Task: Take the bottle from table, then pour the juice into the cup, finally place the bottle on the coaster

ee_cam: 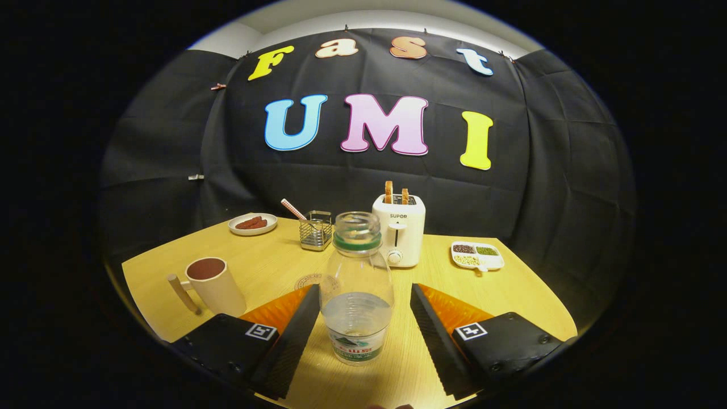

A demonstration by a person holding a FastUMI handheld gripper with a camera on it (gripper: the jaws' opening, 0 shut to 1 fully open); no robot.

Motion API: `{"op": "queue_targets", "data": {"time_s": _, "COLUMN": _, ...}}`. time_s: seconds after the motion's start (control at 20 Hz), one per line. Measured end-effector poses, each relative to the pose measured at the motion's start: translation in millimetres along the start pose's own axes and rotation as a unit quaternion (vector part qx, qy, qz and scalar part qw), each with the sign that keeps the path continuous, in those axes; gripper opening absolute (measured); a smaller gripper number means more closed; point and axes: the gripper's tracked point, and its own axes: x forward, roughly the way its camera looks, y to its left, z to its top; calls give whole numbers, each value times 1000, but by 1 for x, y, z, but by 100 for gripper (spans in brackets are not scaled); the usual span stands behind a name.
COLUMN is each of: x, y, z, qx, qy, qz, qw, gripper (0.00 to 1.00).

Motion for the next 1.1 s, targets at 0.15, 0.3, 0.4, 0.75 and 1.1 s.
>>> {"op": "queue_targets", "data": {"time_s": 0.15, "x": 3, "y": 5, "z": -7, "qx": 5, "qy": -1, "qz": 3, "qw": 1000, "gripper": 98}}
{"op": "queue_targets", "data": {"time_s": 0.3, "x": 8, "y": 5, "z": -13, "qx": 7, "qy": -1, "qz": 4, "qw": 1000, "gripper": 98}}
{"op": "queue_targets", "data": {"time_s": 0.4, "x": 12, "y": 2, "z": -16, "qx": 6, "qy": 1, "qz": 2, "qw": 1000, "gripper": 98}}
{"op": "queue_targets", "data": {"time_s": 0.75, "x": 18, "y": 7, "z": -26, "qx": 8, "qy": 6, "qz": 14, "qw": 1000, "gripper": 95}}
{"op": "queue_targets", "data": {"time_s": 1.1, "x": 23, "y": 7, "z": -31, "qx": 15, "qy": 15, "qz": 20, "qw": 1000, "gripper": 79}}
